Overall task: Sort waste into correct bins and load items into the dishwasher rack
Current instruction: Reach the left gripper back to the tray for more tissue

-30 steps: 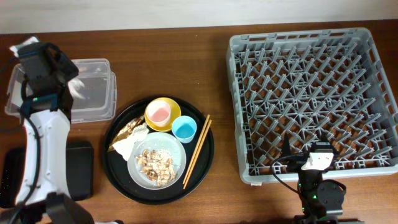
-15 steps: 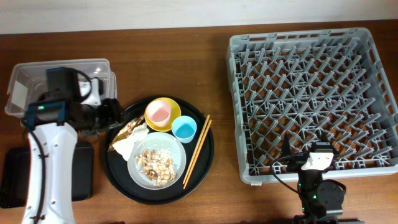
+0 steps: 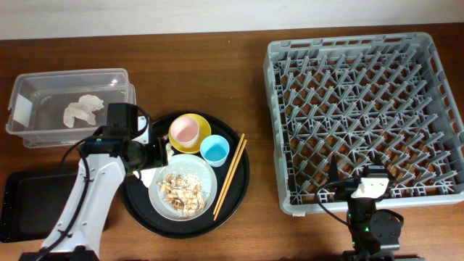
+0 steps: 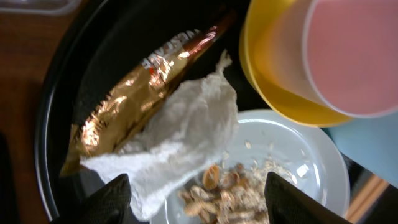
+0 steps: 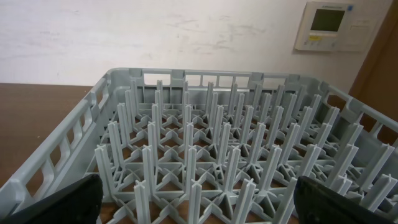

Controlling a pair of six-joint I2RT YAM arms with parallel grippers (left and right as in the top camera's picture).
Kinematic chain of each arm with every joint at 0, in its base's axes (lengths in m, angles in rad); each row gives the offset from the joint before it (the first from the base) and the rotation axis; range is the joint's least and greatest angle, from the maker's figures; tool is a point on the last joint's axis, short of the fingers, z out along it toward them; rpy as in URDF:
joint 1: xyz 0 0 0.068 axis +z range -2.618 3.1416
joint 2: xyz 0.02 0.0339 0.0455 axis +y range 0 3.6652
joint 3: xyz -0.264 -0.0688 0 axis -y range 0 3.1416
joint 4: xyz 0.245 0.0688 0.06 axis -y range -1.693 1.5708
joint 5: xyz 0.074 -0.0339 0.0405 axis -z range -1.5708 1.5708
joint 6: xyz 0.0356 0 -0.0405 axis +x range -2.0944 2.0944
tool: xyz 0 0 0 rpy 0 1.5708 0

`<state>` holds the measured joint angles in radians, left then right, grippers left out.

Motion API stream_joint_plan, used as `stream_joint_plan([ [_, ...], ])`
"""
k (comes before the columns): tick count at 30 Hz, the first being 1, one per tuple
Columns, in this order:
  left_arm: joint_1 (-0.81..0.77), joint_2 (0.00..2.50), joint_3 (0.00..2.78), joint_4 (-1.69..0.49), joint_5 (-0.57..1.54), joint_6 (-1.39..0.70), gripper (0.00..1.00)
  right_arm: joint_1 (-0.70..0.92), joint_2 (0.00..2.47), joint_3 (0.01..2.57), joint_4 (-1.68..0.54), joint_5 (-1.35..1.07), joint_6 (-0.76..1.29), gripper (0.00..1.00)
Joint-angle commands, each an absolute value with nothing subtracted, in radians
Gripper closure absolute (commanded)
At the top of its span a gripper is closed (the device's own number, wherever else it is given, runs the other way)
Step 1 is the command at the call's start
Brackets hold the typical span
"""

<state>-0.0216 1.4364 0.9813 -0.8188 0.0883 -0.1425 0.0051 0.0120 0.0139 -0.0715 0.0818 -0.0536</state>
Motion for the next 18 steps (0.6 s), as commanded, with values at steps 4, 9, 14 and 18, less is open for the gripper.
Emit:
stream_joint_plan([
  [4,-0.023,1.508,0.929,-0.697,0.055,-0.148,0.36,-0.001,0.006,0.006,-0.075,0.088,-0.052,0.02],
  [9,-0.023,1.576,0.929,-0.696,0.056,-0.148,0.43,-0.001,0.006,0.006,-0.075,0.088,-0.052,0.02],
  [14,-0.023,1.591,0.929,-0.692,0.056,-0.148,0.72,-0.001,0.006,0.006,-0.075,0.088,-0.052,0.01],
  [18,-0.023,1.570,0.975,-0.754,0.099,-0.155,1.00,-0.001,0.006,0.006,-0.075,0.088,-0.052,0.02],
])
